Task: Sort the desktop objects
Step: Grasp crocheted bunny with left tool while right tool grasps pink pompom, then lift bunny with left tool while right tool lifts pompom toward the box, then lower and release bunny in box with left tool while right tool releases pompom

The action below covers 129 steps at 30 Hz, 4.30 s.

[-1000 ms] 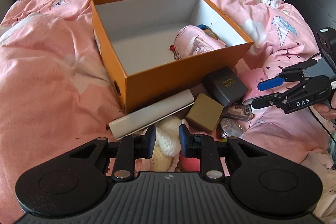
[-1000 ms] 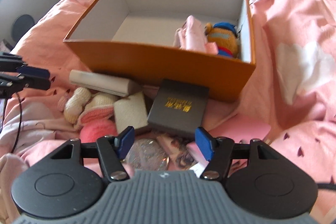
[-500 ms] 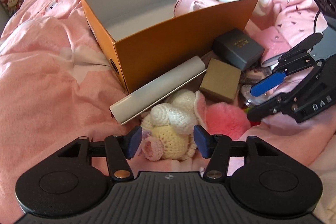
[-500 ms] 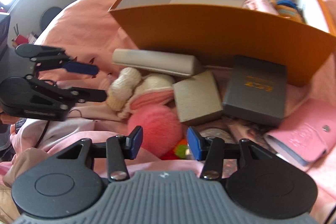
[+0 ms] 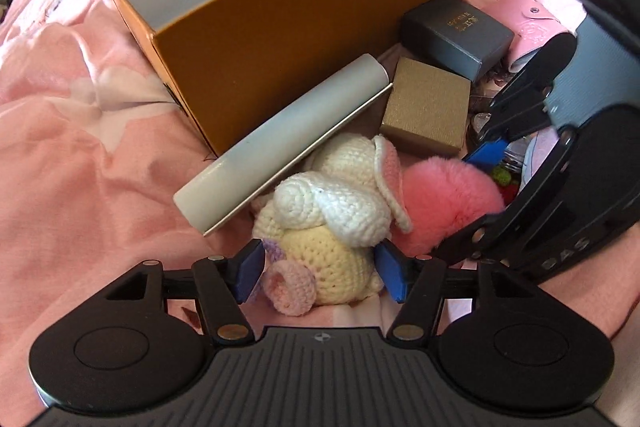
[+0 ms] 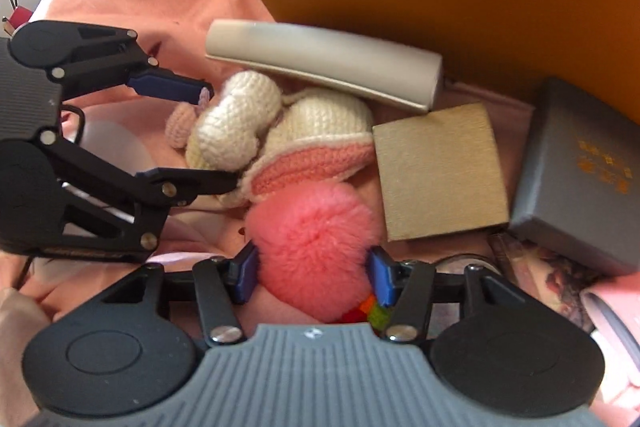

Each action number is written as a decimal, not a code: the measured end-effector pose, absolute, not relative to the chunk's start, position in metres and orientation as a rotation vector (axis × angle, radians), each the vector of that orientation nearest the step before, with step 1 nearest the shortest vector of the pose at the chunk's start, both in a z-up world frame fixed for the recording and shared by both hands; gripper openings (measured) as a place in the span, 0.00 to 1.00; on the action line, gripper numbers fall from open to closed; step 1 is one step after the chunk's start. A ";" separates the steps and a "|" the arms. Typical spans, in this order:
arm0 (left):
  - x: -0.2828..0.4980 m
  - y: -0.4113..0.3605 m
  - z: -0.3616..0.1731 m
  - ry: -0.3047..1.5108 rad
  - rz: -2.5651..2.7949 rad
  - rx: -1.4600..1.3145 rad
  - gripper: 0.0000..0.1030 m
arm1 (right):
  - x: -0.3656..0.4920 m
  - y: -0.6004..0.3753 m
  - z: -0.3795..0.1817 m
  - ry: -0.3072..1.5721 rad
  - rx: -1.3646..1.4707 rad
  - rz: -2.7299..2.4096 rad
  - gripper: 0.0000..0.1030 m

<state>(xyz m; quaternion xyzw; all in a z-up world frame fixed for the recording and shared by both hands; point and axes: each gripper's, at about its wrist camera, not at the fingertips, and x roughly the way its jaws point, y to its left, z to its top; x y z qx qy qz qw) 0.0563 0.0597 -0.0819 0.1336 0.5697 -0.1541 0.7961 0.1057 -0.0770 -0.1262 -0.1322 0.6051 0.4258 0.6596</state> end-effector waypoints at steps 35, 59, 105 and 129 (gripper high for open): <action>0.037 0.086 -0.057 1.251 -0.297 -0.093 0.54 | 0.092 -0.130 -0.088 1.192 -0.164 1.015 0.42; 0.116 0.072 0.063 0.871 -0.289 -0.280 0.54 | 0.168 -0.189 0.054 0.887 -0.018 0.891 0.42; 0.212 0.086 -0.027 1.294 -0.228 -0.299 0.57 | 0.302 -0.173 0.026 0.890 -0.023 0.744 0.43; 0.250 0.064 -0.059 1.286 -0.342 -0.455 0.45 | 0.343 -0.120 -0.037 0.947 -0.303 0.613 0.48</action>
